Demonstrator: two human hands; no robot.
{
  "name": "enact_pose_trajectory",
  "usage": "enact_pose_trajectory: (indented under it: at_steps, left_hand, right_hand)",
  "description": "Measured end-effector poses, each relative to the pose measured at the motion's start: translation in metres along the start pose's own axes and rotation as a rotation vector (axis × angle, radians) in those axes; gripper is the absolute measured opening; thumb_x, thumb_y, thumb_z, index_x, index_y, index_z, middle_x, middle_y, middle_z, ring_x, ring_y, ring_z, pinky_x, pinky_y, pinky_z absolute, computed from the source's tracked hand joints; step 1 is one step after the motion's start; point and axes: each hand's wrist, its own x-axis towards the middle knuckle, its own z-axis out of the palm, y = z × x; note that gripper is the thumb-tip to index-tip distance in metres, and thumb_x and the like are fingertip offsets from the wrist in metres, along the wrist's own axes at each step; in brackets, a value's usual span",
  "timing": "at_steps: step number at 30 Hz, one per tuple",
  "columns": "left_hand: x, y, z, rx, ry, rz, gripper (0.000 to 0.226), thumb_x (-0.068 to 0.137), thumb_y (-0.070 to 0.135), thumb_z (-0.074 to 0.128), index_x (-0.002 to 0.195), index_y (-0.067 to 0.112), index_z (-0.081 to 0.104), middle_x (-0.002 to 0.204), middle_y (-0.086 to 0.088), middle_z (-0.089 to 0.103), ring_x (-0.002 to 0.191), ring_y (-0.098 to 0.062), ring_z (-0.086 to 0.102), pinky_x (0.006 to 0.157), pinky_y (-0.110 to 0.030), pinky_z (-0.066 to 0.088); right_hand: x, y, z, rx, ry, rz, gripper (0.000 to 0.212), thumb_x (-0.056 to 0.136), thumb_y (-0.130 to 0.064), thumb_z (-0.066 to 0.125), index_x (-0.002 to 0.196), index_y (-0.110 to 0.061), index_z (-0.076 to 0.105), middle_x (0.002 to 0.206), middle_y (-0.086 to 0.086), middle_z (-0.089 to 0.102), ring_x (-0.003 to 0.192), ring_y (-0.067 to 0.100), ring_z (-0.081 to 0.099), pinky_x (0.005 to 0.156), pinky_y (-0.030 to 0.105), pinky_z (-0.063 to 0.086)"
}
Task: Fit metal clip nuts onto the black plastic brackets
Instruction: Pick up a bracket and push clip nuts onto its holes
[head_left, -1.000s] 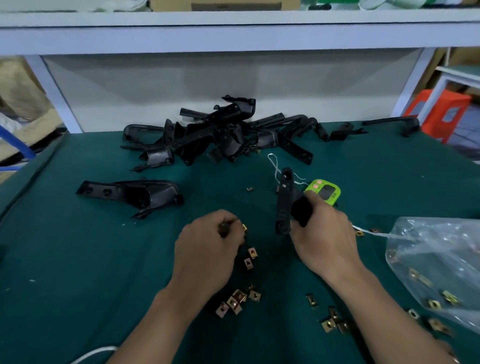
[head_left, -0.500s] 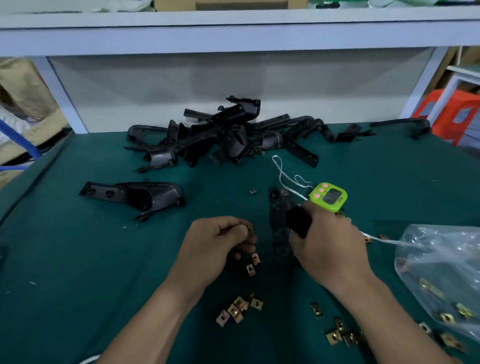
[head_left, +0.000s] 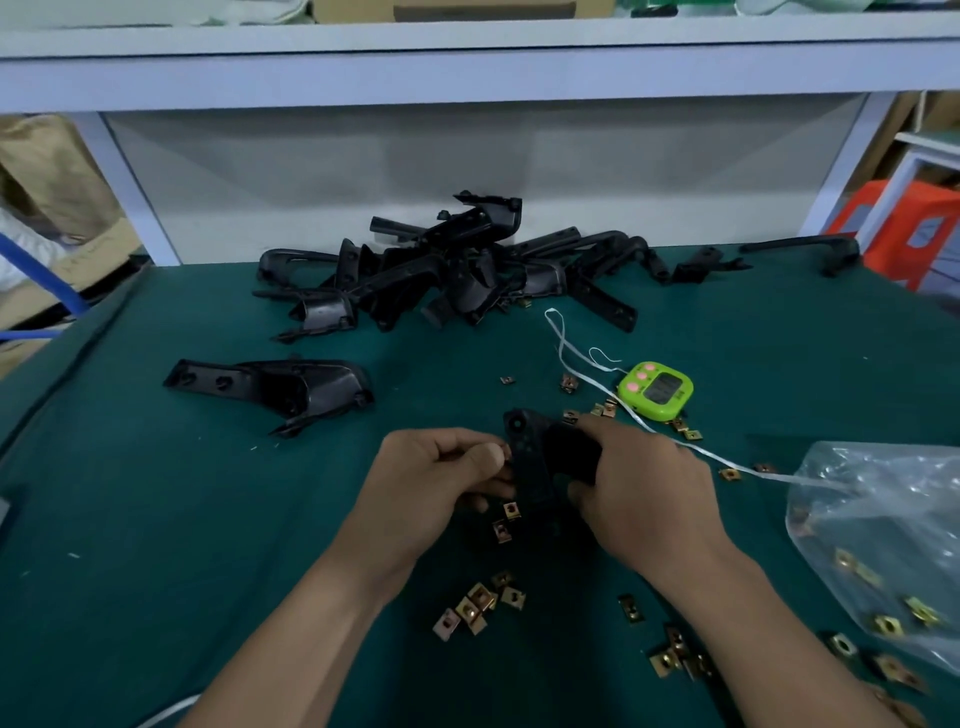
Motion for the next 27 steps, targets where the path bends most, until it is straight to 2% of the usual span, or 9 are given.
enact_pose_trajectory:
  at_steps: [10,14,16,20,25,27]
  left_hand:
    - [0.002,-0.003,-0.004,0.001,-0.034,0.018,0.011,0.094,0.004,0.067,0.091,0.003,0.078,0.085,-0.016,0.078,0.074,-0.022,0.075,0.059,-0.02,0.053]
    - [0.0,-0.003,0.0,-0.049,0.029,0.033,0.013,0.093,0.003,0.068,0.091,0.011,0.079,0.084,-0.012,0.079,0.071,-0.018,0.075,0.058,-0.02,0.054]
    - [-0.001,-0.002,0.004,-0.064,0.077,0.043,0.019,0.093,0.002,0.068,0.085,0.014,0.08,0.081,-0.01,0.079,0.068,-0.017,0.074,0.056,-0.019,0.053]
    - [-0.001,-0.004,0.013,-0.103,0.213,0.061,0.018,0.092,-0.002,0.067,0.079,0.007,0.077,0.074,-0.011,0.077,0.064,-0.019,0.075,0.052,-0.02,0.053]
    - [-0.004,-0.007,0.018,-0.203,0.329,0.024,0.016,0.09,0.003,0.071,0.076,0.007,0.078,0.074,-0.014,0.077,0.063,-0.019,0.073,0.05,-0.019,0.052]
    - [-0.004,-0.007,0.019,-0.234,0.356,0.006,0.015,0.09,0.004,0.072,0.076,0.006,0.078,0.074,-0.013,0.076,0.061,-0.017,0.072,0.05,-0.019,0.051]
  right_hand:
    - [-0.001,-0.001,-0.003,-0.056,0.005,-0.028,0.041,0.078,-0.044,0.069,0.116,-0.037,0.055,0.088,-0.008,0.071,0.087,0.027,0.068,0.07,0.035,0.051]
    - [-0.003,-0.005,-0.003,-0.053,0.014,-0.036,0.04,0.082,-0.045,0.068,0.118,-0.038,0.054,0.092,-0.008,0.072,0.089,0.027,0.068,0.071,0.035,0.051]
    - [-0.005,-0.007,-0.004,-0.048,0.017,-0.025,0.038,0.083,-0.045,0.068,0.117,-0.037,0.053,0.092,-0.008,0.072,0.088,0.027,0.068,0.066,0.033,0.046]
    - [-0.008,-0.013,-0.006,-0.083,0.001,0.005,0.028,0.084,-0.043,0.067,0.106,-0.033,0.051,0.09,-0.006,0.07,0.086,0.029,0.067,0.061,0.033,0.035]
    - [-0.01,-0.021,-0.007,-0.104,-0.012,0.002,0.026,0.088,-0.041,0.065,0.107,-0.034,0.049,0.089,-0.005,0.069,0.086,0.029,0.067,0.059,0.034,0.034]
    - [-0.01,-0.024,-0.008,-0.109,-0.028,-0.003,0.022,0.088,-0.041,0.063,0.101,-0.033,0.048,0.085,-0.005,0.066,0.083,0.027,0.066,0.058,0.034,0.032]
